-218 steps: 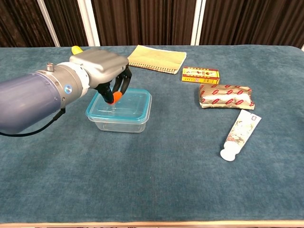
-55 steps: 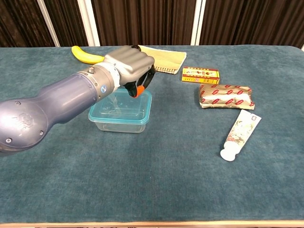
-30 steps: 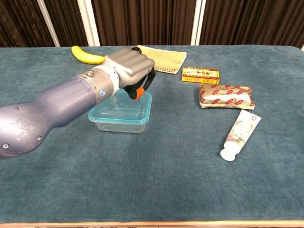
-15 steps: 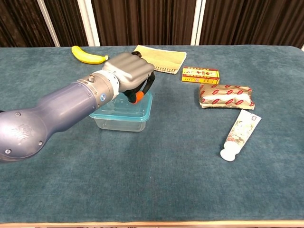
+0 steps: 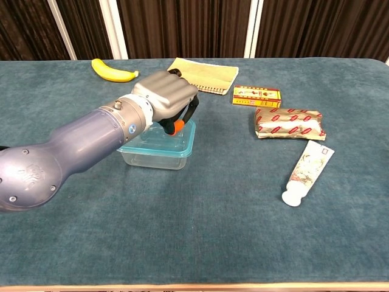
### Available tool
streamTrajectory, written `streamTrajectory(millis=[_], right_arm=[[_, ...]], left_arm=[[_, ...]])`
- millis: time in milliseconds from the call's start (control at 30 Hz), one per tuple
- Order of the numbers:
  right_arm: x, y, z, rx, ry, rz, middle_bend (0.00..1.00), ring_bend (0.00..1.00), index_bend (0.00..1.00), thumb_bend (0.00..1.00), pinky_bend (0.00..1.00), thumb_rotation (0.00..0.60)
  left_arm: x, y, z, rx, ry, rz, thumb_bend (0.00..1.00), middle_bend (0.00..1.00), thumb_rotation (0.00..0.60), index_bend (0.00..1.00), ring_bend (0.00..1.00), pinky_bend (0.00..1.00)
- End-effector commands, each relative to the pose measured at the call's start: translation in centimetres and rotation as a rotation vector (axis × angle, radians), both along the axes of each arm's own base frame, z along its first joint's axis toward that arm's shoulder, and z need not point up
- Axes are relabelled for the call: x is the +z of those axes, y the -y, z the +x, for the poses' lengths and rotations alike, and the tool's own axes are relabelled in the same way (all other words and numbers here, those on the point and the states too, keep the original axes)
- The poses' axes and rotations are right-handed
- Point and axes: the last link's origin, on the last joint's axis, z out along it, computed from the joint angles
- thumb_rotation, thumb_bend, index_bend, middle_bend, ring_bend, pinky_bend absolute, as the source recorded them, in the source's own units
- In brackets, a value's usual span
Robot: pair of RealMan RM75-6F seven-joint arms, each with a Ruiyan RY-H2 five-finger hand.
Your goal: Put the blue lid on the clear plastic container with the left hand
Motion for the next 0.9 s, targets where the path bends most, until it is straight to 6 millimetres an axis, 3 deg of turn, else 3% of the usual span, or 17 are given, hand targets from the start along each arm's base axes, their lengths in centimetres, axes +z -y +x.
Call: streamTrajectory(millis=[33,167,400,667,900], right_arm=[[0.0,0.0,0.0,0.0,0.0,-0.001,0.0,0.0,0.05,0.27,0.0,0.6],[0.0,0.0,0.0,0.003,-0.001,-0.001,0.0,0.0,0.05,0.27,0.0,0.6],[0.0,0.0,0.0,0.002,-0.003,-0.001,0.0,0.0,0.05,0.27,0.0,0.6],[-0.1,0.0,0.0,0.0,-0.005,0.002,0.0,0.0,0.05,0.27,0.0,0.6],[-0.1,0.0,0.0,0.0,-0.009,0.001,0.0,0.0,0.05,0.27,0.0,0.6]], left_arm=[[-0.1,0.1,-0.2,0.005,-0.007,-0.005,0.49,0.57,0.6,0.65,0.16,0.04],[0.3,0.1,0.0,0.002,0.007,0.003,0.49,0.56,0.6,0.65,0.16,0.04],[3.0,-0.4,0.7,-0.018,0.057,0.071,0.49,0.56,0.6,0.65,0.16,0.04],[5.2,-0.6,-2.4,0.03,0.048,0.085,0.49,0.56,0.6,0.65,0.16,0.04],[5.2,-0.4,-4.2,0.056,0.046,0.053,0.49,0.56,0.6,0.65,0.16,0.04]])
